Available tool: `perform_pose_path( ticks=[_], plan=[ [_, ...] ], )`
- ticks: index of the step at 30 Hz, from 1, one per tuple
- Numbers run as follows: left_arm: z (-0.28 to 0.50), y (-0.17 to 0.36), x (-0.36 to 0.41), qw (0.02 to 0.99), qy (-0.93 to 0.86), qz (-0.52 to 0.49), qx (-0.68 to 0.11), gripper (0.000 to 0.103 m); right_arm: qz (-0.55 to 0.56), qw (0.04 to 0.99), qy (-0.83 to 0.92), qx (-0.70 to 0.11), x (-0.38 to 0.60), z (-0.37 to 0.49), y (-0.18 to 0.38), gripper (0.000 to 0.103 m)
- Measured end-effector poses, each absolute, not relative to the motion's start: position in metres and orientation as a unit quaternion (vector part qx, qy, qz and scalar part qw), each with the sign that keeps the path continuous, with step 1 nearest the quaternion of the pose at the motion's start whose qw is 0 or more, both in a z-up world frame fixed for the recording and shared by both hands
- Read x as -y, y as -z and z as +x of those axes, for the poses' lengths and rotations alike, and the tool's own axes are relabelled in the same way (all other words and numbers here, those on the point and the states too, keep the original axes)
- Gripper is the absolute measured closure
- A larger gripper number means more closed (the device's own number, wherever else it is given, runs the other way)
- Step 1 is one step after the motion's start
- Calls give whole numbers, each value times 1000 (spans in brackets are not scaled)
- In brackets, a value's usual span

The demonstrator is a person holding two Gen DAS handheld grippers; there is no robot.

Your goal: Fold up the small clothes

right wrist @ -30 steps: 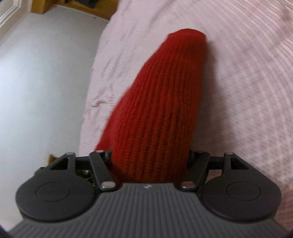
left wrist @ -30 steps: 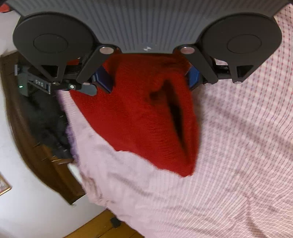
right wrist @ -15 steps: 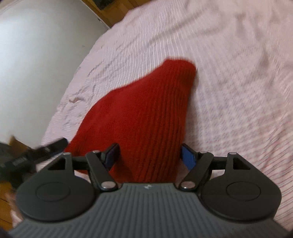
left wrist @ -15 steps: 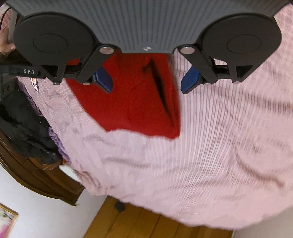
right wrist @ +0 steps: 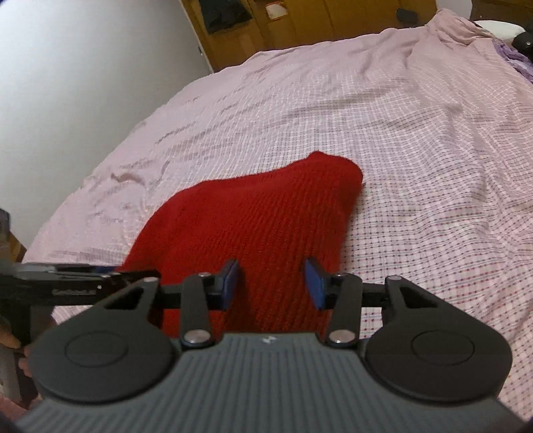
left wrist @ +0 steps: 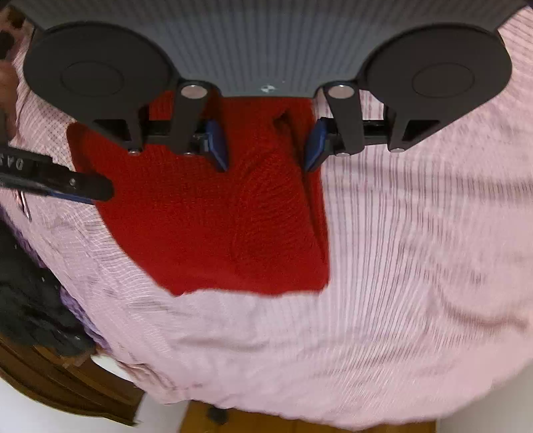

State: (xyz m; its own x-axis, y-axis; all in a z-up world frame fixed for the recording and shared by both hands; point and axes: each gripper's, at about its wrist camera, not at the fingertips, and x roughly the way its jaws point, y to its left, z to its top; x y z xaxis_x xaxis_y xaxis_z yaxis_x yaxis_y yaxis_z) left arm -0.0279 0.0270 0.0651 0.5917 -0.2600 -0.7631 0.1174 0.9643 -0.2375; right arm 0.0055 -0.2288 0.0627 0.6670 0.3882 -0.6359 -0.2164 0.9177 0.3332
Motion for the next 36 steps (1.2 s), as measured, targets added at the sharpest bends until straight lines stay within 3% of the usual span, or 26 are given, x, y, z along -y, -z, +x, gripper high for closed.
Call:
perform_pose_path(
  ticks=[13, 18, 21, 26, 36],
  plan=[
    [-43, -70, -22, 901, 81, -79, -418, 41, 134, 916, -140, -352, 231, -11, -66, 52],
    [-62, -85, -22, 909, 62, -52, -409, 24, 156, 912, -128, -356, 237, -28, -74, 41],
    [-78, -91, -20, 915, 55, -34, -399, 21, 148, 914, -125, -358, 235, -46, -76, 32],
    [-102, -89, -11, 916, 53, -5, -399, 10, 111, 914, -116, -373, 227, -71, -70, 31],
    [-99, -41, 12, 892, 41, 1, -450, 9, 42, 910, -75, -405, 206, -80, -30, 30]
  ],
)
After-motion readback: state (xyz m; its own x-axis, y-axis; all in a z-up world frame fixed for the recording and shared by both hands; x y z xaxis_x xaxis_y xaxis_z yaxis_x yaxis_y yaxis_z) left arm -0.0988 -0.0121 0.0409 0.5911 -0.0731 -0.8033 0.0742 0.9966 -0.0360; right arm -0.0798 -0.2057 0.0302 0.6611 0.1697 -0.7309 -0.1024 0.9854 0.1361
